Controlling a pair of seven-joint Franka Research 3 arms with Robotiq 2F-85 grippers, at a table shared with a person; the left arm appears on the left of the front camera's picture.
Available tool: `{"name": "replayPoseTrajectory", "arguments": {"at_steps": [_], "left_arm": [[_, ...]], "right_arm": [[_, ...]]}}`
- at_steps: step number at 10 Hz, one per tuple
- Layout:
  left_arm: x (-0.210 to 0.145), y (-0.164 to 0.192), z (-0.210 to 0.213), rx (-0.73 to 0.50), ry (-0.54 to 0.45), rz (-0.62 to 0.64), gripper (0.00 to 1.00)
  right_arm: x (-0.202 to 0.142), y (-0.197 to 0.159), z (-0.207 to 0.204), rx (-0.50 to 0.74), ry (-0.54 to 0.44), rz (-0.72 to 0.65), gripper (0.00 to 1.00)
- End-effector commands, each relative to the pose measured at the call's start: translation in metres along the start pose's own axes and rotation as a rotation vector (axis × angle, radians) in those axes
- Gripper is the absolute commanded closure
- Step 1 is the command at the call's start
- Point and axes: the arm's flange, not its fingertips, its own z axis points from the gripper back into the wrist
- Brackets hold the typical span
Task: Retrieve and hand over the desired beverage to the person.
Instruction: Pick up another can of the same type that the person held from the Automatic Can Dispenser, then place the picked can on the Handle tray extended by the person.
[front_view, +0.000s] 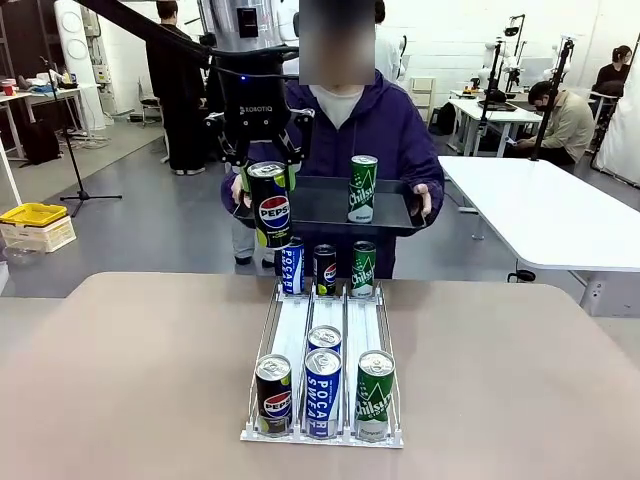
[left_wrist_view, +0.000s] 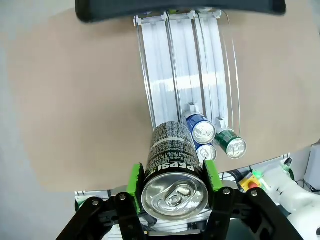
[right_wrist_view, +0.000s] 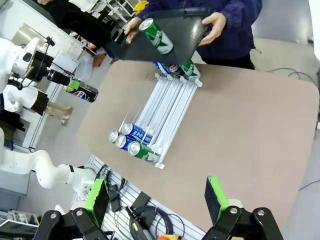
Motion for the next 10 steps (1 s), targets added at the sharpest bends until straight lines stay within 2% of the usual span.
{"name": "replayPoseTrajectory", "arguments": {"at_steps": [1, 10], "left_arm": [[-0.0043, -0.0001, 0.0065, 0.000, -0.014, -0.001, 0.99], [-0.0043, -0.0001, 0.0065, 0.000, -0.014, -0.001, 0.99]], "right_arm": [[0.0003, -0.0006, -0.0012, 0.021, -0.001, 0.009, 0.00], [0.0003, -0.0006, -0.0012, 0.021, -0.001, 0.009, 0.00]]}}
